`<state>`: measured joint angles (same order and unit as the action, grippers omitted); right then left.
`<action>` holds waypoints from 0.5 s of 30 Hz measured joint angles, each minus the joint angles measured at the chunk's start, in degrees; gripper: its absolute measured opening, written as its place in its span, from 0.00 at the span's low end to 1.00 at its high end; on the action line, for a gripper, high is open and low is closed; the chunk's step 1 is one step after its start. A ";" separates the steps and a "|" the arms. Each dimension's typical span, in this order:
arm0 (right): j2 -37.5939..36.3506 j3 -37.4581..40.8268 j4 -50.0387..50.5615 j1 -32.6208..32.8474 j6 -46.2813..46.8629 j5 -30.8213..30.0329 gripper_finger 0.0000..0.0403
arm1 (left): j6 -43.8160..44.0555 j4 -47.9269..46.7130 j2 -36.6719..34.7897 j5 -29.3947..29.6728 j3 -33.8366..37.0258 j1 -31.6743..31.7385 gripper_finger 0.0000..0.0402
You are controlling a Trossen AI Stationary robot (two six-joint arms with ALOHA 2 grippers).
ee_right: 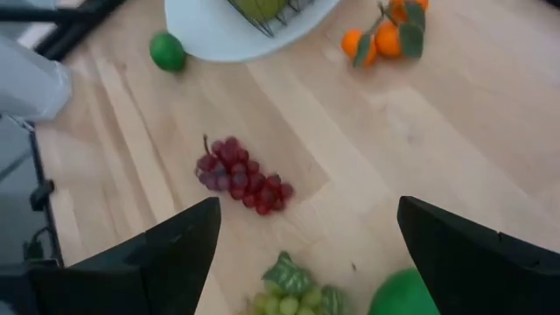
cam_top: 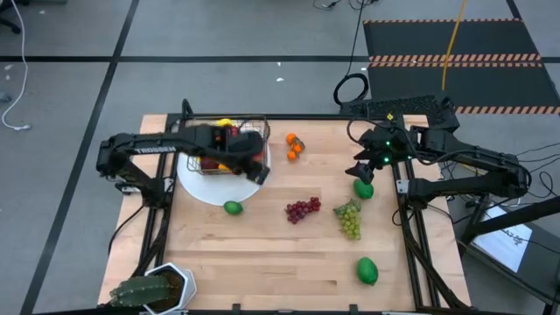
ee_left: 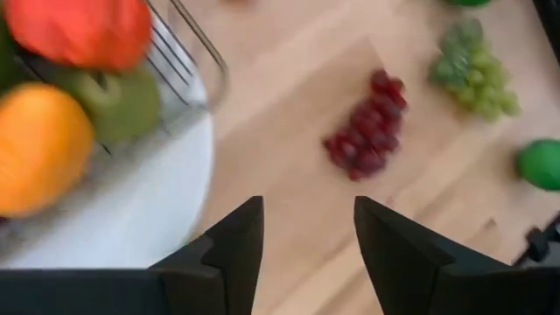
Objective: Build produce basket
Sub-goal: Put the top lime into the wired basket
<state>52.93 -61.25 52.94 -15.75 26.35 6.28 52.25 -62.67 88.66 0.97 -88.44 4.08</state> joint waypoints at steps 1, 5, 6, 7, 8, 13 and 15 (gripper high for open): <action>0.00 0.00 0.78 0.00 0.39 -0.01 0.85 | 1.50 0.00 0.00 0.71 0.00 -1.57 0.44; 0.00 0.09 4.86 0.00 3.29 -1.41 0.85 | 7.03 0.88 0.00 4.22 0.00 -7.42 0.42; 0.00 0.35 5.41 -0.03 4.26 -1.91 0.85 | 8.17 1.54 0.00 5.41 0.00 -8.67 0.42; -0.02 0.88 6.02 -0.04 5.29 -1.97 0.85 | 9.13 2.31 0.00 6.77 0.00 -9.81 0.42; -0.02 1.53 6.94 -0.04 6.27 -1.77 0.85 | 9.87 3.23 0.00 8.26 0.00 -10.84 0.42; 0.54 5.24 12.74 -0.01 15.63 -1.77 0.87 | 11.36 6.88 0.00 14.60 0.02 -14.06 0.42; 0.54 7.59 12.81 -0.02 17.93 -1.68 0.89 | 11.65 7.59 0.00 15.60 0.02 -14.37 0.42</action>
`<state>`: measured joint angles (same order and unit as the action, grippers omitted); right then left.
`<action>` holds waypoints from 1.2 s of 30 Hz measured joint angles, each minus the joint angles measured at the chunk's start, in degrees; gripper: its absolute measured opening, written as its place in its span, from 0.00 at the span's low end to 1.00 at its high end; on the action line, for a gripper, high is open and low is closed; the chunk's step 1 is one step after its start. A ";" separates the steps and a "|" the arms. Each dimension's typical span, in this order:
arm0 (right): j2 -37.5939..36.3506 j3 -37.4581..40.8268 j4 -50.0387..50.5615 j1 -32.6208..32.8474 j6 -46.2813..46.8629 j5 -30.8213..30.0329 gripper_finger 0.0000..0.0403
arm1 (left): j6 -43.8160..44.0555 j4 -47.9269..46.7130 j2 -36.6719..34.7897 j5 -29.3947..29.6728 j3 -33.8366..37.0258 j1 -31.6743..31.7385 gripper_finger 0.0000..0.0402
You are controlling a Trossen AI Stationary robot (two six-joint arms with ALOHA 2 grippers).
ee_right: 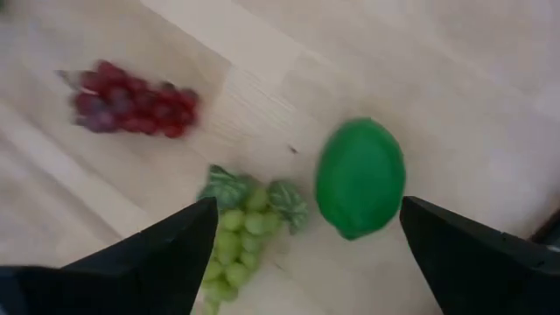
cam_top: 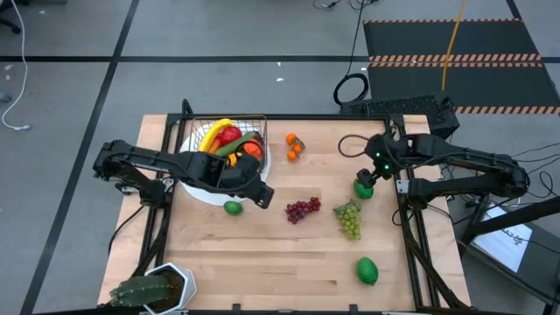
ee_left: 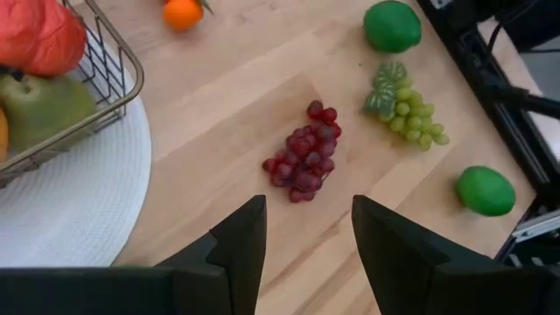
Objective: Build produce basket
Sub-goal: Put the top lime into the wired basket
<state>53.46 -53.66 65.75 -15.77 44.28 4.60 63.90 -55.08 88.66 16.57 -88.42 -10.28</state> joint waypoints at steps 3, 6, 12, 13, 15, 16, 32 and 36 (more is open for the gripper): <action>-0.05 3.10 -0.32 0.00 0.05 0.04 0.93 | 0.94 0.17 0.00 0.07 0.00 0.02 0.42; -0.05 5.99 -1.54 0.00 -0.81 0.08 0.97 | 1.00 0.13 0.00 0.07 0.02 0.02 0.42; 0.11 11.37 -4.27 0.00 -3.05 0.09 0.98 | 0.99 0.15 0.00 0.07 0.02 0.02 0.42; 0.10 12.33 -4.86 0.00 -3.12 0.07 0.98 | 0.96 0.15 0.00 0.07 0.02 0.02 0.42; 0.12 14.09 -6.11 0.00 -3.14 0.07 0.98 | 0.68 0.15 0.00 0.07 0.02 0.02 0.42; 0.12 14.89 -6.93 0.00 -3.13 0.07 0.98 | 0.61 0.15 0.00 0.07 0.02 0.02 0.42; 0.12 25.62 -21.40 0.01 -2.95 3.00 0.96 | -0.54 0.23 0.02 0.06 0.04 0.02 0.42; 0.12 25.72 -21.44 0.02 -2.94 3.02 0.89 | -1.00 1.15 0.02 0.05 0.04 0.02 0.42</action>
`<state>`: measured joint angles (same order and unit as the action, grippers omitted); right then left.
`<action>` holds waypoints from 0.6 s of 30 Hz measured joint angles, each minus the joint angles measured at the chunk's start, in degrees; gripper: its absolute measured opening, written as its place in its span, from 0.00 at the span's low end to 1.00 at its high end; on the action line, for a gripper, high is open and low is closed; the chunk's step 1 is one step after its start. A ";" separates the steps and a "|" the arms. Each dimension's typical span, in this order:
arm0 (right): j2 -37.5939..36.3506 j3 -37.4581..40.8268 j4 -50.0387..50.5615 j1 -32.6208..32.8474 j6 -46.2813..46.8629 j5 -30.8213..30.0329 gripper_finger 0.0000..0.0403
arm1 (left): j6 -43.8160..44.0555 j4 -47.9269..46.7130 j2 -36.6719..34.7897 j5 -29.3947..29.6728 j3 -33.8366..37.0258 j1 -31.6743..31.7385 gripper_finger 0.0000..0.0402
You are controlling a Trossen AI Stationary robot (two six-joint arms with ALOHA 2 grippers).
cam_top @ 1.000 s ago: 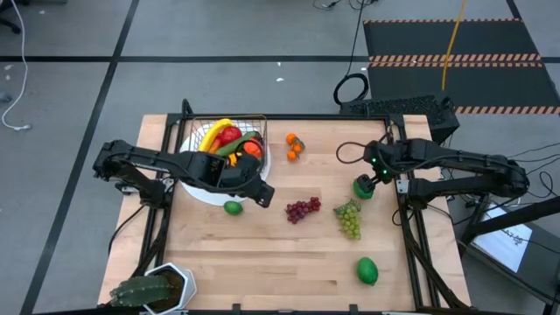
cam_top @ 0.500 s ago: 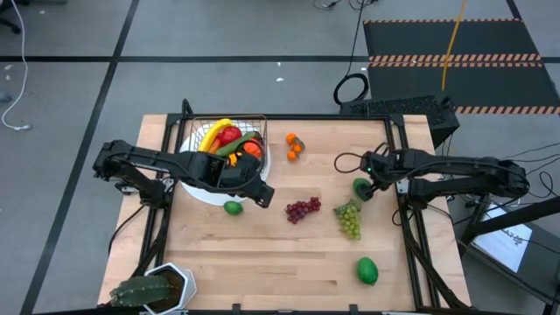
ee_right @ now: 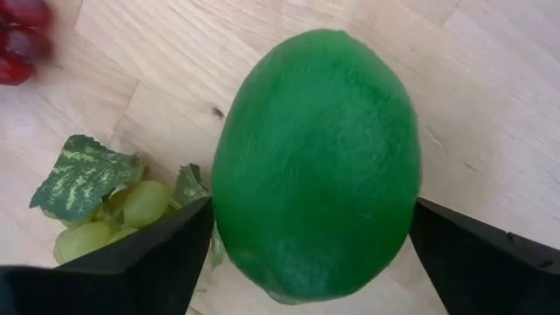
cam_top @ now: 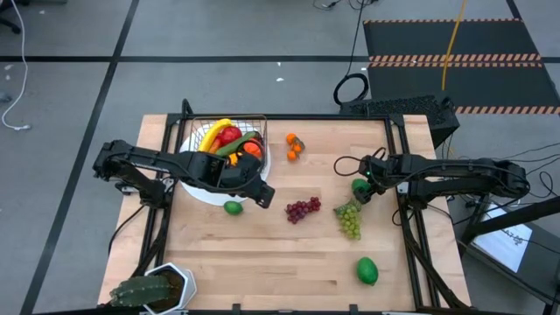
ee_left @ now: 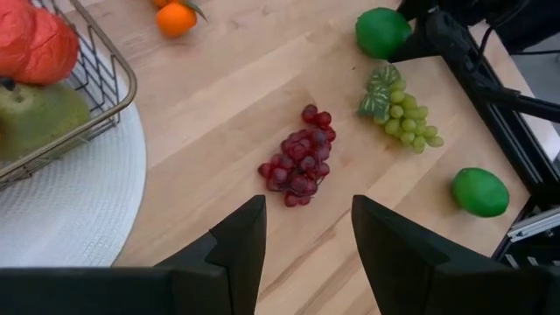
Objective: Build produce basket
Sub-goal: Put the top lime into the wired basket
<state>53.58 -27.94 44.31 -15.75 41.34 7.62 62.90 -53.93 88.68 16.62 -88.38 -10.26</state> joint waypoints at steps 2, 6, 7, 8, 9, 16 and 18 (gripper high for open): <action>0.00 0.00 -0.16 -0.01 -0.02 0.12 0.84 | -0.67 0.44 0.00 0.02 0.00 0.00 0.42; 0.00 0.00 -0.81 -0.02 0.00 2.40 0.75 | -2.46 0.57 0.00 0.02 0.00 0.09 0.42; 0.00 0.00 -1.15 -0.02 0.12 3.49 0.73 | -3.09 0.57 0.00 0.01 0.00 0.10 0.42; -0.01 0.00 -1.55 -0.02 0.41 4.62 0.72 | -3.78 0.57 0.00 0.02 0.00 0.11 0.42; 0.00 0.00 -2.01 0.00 0.86 5.78 0.71 | -4.83 0.57 0.00 0.06 0.00 0.11 0.42; -0.20 0.00 -7.54 -0.02 4.63 13.90 0.71 | -13.68 0.63 0.00 0.50 0.00 0.16 0.42; -0.35 0.00 -10.13 -0.02 6.76 15.70 0.71 | -14.87 0.63 0.02 0.59 0.00 0.20 0.42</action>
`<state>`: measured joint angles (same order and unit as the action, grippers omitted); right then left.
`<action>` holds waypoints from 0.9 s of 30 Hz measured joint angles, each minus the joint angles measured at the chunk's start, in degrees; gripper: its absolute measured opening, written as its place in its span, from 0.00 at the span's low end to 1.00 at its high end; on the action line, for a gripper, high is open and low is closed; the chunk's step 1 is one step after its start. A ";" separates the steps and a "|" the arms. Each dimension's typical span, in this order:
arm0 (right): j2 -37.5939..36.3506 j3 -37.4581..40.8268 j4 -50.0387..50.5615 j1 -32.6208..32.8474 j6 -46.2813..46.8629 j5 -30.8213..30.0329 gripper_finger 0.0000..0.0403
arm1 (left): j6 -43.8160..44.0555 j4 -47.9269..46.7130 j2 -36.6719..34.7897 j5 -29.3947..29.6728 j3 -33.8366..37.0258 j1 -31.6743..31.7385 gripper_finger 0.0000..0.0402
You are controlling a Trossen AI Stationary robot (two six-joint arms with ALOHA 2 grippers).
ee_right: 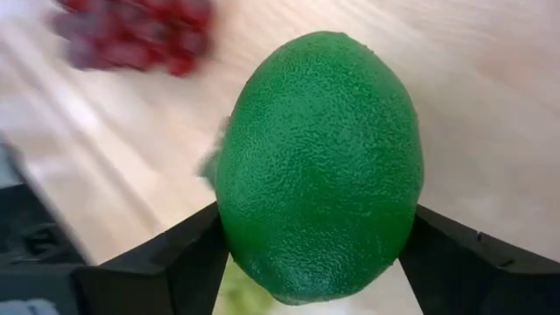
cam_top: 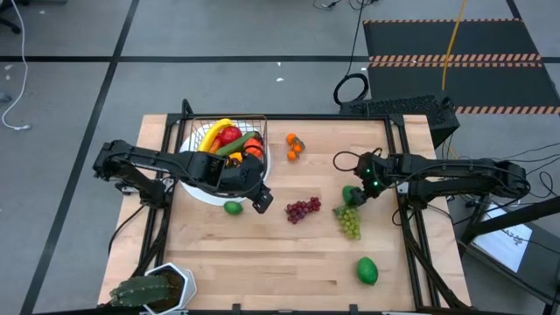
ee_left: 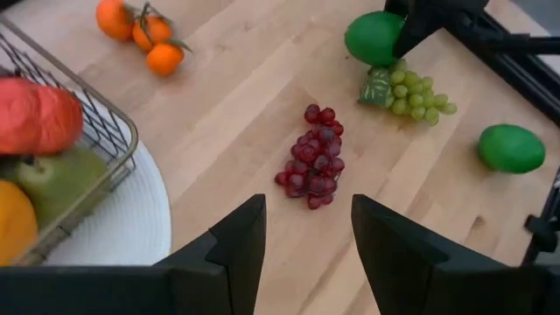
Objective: Build produce basket
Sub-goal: Put the top lime into the wired basket
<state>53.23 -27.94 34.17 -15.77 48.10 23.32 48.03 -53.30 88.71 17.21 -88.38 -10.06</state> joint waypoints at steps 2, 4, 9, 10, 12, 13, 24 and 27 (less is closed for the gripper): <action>-0.28 0.00 -3.28 0.00 2.06 1.99 0.71 | -1.35 0.01 0.00 0.32 0.00 0.20 0.42; -0.60 0.00 -7.78 0.01 4.38 3.81 0.71 | -2.62 0.02 0.00 0.65 0.00 0.50 0.42; -1.36 0.00 -21.68 0.00 12.36 5.33 0.71 | -5.81 0.05 0.00 0.87 0.02 1.84 0.42; -1.50 0.00 -24.80 0.02 13.99 5.31 0.71 | -7.06 0.14 0.00 0.87 0.02 2.12 0.42; -1.62 0.00 -31.82 0.01 16.85 5.26 0.71 | -10.03 0.31 0.00 0.89 0.02 2.53 0.42; -1.62 -0.02 -35.75 0.00 18.43 5.23 0.71 | -11.62 0.31 0.00 0.89 0.02 2.74 0.42; -1.62 -1.45 -65.51 0.27 38.11 -2.14 0.71 | -19.23 5.11 -2.21 -2.21 0.04 7.39 0.42; -1.60 -4.19 -65.69 0.83 38.10 -5.36 0.70 | -20.84 7.74 -3.38 -2.25 0.00 9.06 0.42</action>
<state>51.64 -32.13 -31.52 -14.94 86.20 17.96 27.19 -45.55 85.32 14.96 -88.38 -1.00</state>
